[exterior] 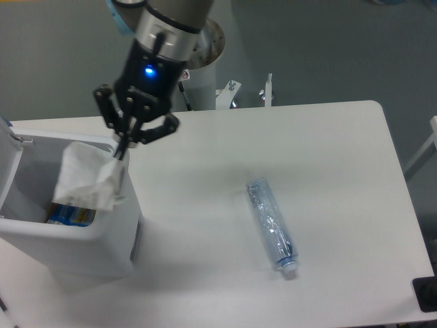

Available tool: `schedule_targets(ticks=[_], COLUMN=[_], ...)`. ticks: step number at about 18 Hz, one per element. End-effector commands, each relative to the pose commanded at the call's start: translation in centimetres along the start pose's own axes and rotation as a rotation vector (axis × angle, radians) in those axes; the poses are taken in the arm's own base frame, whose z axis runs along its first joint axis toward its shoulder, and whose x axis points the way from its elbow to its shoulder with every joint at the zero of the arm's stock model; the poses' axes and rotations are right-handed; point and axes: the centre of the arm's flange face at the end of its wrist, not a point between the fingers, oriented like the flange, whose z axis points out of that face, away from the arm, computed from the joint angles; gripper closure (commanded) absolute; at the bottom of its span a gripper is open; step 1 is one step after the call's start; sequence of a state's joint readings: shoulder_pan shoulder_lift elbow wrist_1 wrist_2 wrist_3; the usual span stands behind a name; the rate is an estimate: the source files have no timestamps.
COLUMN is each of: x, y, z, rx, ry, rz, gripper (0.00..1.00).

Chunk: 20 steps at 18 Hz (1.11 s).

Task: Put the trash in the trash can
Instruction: 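Carry the plastic bag over the white trash bin, then move the gripper back over the clear water bottle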

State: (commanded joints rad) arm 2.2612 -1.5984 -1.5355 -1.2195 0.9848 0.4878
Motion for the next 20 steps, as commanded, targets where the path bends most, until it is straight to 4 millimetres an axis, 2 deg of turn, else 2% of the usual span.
schedule_targets(ticks=[4,6,9,10,11,14,17,19,20], x=[1.8,2.0,2.0,2.0,2.0,1.9,1.3,0.2,-1.1], y=[-0.2,-0.1,-0.1,-0.2,-0.2,-0.4,-0.9,-1.2,-1.1], z=[1.1,1.6,1.9,1.8,1.8,1.7,1.5,1.1,0.9], rx=[-0.014,-0.020,-0.022,-0.020,-0.019,-0.019,0.003,0.026,0.030], ry=[0.022,0.030,0.034,0.033,0.033,0.031,0.016,-0.003,-0.012], rz=[0.031,0.042,0.047,0.050,0.054,0.059,0.069,0.070,0.053], gripper=[1.00,1.00,0.62,0.52,0.46,0.36,0.32,0.32,0.32])
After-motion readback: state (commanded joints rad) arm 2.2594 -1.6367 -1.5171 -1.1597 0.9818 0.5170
